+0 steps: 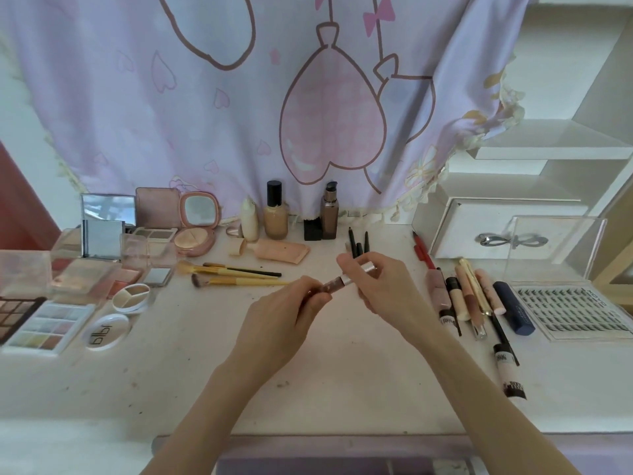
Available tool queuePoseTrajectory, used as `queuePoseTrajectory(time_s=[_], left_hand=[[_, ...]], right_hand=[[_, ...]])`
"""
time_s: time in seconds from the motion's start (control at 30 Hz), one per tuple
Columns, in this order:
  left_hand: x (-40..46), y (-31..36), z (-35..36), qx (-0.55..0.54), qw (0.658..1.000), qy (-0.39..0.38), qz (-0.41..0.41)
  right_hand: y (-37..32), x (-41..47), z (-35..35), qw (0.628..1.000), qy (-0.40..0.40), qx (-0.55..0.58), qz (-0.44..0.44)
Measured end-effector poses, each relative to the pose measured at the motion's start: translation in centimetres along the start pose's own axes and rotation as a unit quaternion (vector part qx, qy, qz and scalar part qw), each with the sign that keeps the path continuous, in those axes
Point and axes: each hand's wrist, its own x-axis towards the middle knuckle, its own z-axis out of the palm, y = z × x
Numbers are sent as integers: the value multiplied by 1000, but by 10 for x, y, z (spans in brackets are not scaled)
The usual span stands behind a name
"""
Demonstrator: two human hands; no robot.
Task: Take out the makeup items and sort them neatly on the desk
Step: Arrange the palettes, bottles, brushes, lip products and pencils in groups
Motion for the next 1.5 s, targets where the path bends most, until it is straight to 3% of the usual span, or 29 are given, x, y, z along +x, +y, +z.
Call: queuePoseTrajectory(time_s=[0.07, 0.23, 0.37, 0.57, 0.73, 0.9, 1.0, 1.5], left_hand=[[-5, -2, 0, 1, 1000, -4, -12], [-15, -18, -1, -50, 995, 47, -65], [-21, -28, -4, -77, 994, 51, -62], [-21, -33, -1, -90, 990, 72, -83], [-21, -34, -2, -85, 991, 69, -74], [-23, -32, -3, -130, 979, 130, -93], [-23, -32, -4, -129, 976, 151, -87], [-25, -31, -8, -110, 979, 143, -91]], right_hand=[[-2, 2, 6, 1000, -2, 16, -8], [-11, 6, 16, 990, -99, 93, -35], [-11, 12, 33, 998, -60, 34, -3], [-13, 21, 40, 992, -78, 54, -87], [-11, 27, 47, 995, -44, -49, -79], [-17, 26, 48, 988, -74, 11, -135], [-19, 25, 51, 990, -74, 17, -123], [-28, 29, 41, 986, -58, -49, -148]])
